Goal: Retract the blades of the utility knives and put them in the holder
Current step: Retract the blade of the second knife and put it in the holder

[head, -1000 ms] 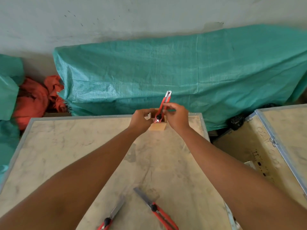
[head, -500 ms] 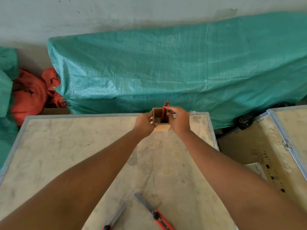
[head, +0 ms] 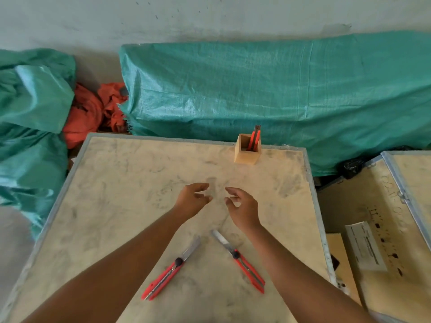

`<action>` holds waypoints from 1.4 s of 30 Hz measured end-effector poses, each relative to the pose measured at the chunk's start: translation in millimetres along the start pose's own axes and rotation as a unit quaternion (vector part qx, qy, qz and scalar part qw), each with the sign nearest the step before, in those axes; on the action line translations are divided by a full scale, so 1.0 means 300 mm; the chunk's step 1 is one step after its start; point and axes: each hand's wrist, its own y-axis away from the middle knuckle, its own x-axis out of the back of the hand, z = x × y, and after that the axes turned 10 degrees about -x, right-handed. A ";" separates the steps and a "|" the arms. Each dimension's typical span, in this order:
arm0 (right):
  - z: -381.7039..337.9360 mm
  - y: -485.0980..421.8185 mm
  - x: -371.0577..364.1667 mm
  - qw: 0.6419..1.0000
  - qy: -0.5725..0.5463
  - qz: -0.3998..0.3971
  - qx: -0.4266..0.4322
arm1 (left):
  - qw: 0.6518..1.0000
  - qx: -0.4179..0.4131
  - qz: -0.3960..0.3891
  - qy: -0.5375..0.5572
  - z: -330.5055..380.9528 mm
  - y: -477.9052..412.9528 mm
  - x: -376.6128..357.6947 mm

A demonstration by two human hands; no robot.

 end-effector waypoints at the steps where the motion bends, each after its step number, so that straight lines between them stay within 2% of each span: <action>1: 0.002 0.061 -0.032 1.000 0.001 -0.021 -0.017 | 1.000 0.005 0.006 -0.002 -0.028 0.068 0.029; 6: 0.058 0.334 -0.193 0.989 0.038 -0.126 -0.074 | 0.998 0.048 0.030 -0.005 -0.227 0.391 0.142; 10: 0.094 0.483 -0.296 0.976 0.096 -0.179 -0.081 | 0.994 0.085 0.040 -0.056 -0.380 0.586 0.161; 16: 0.109 0.582 -0.400 0.967 0.150 -0.173 -0.109 | 0.981 0.073 -0.012 -0.180 -0.482 0.701 0.124; 19: 0.108 0.599 -0.429 0.967 0.157 -0.162 -0.121 | 0.961 0.044 -0.059 -0.267 -0.512 0.742 0.102; 22: 0.105 0.606 -0.452 0.970 0.139 -0.140 -0.143 | 0.954 0.003 -0.052 -0.296 -0.549 0.763 0.090; 29: 0.105 0.624 -0.480 0.977 0.007 -0.066 -0.205 | 0.977 -0.036 -0.055 -0.204 -0.544 0.758 0.125; 32: 0.035 0.624 -0.430 0.968 -0.086 -0.074 -0.222 | 0.988 -0.060 -0.045 -0.136 -0.506 0.770 0.151; 36: -0.084 0.621 -0.334 0.973 -0.118 -0.109 -0.163 | 0.997 -0.072 -0.019 0.011 -0.411 0.793 0.207; 42: -0.206 0.643 -0.210 0.975 -0.147 -0.134 -0.103 | 0.989 -0.082 -0.059 0.108 -0.279 0.844 0.293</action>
